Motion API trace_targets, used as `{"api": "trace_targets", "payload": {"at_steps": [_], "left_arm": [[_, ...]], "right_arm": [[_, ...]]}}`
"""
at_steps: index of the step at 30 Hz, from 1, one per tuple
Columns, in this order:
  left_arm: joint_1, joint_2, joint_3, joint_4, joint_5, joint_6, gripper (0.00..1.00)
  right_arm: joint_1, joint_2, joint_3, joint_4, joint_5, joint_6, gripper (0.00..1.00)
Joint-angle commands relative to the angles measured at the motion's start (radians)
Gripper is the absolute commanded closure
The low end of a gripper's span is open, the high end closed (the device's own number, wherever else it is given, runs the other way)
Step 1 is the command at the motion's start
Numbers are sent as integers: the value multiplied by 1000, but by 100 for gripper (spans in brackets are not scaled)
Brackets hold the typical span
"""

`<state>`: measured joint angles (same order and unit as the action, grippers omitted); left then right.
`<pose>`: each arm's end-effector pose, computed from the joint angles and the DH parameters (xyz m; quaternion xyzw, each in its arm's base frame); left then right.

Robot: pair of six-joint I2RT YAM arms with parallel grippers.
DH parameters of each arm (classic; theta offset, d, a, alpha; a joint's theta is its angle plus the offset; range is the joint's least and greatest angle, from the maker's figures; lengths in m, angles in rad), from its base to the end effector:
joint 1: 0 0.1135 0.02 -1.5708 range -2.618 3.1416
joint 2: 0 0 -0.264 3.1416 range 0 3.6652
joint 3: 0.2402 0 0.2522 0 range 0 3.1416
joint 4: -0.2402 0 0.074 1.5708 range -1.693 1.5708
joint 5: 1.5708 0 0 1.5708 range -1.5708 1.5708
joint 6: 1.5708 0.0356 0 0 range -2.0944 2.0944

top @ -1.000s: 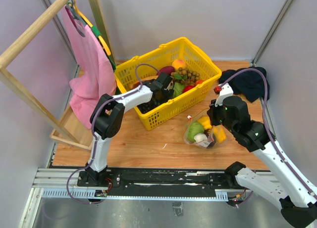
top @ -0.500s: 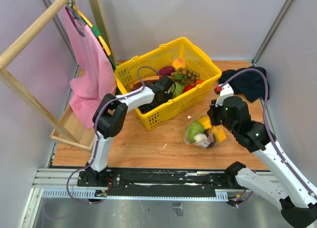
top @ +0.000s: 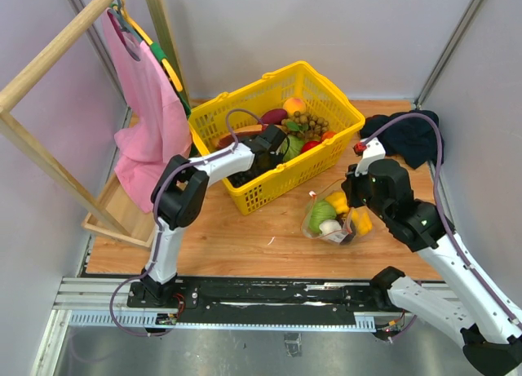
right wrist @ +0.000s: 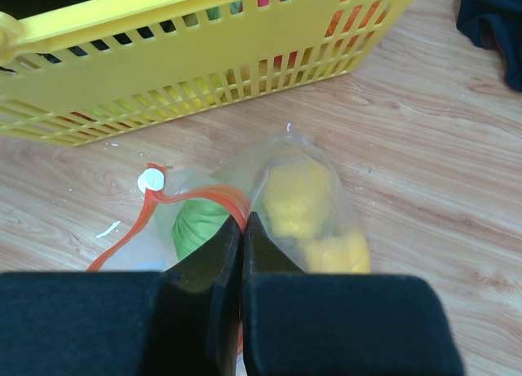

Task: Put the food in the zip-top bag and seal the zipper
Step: Pick up the fake fruit from the bin.

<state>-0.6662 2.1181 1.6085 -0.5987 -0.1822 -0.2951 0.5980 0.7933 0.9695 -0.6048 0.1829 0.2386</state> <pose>0.3571 -0.2725 0.1743 0.1583 0.9566 -0.0270 0.2433 0.1397 0.0873 0.3584 -0.1012 0.8331 0.1485 0.5231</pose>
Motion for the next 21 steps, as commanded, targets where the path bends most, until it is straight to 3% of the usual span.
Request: {"api": "trace_targets", "payload": {"at_steps": [1, 14, 21], "left_arm": [[-6, -104, -18, -30, -45, 3, 74], [-5, -350, -66, 85, -66, -21, 75], [-13, -530, -137, 182, -7, -26, 75]], "right_arm": [[-15, -24, 5, 22, 6, 17, 99], [-16, -26, 13, 22, 1, 22, 99], [-16, -21, 15, 29, -7, 30, 99]]}}
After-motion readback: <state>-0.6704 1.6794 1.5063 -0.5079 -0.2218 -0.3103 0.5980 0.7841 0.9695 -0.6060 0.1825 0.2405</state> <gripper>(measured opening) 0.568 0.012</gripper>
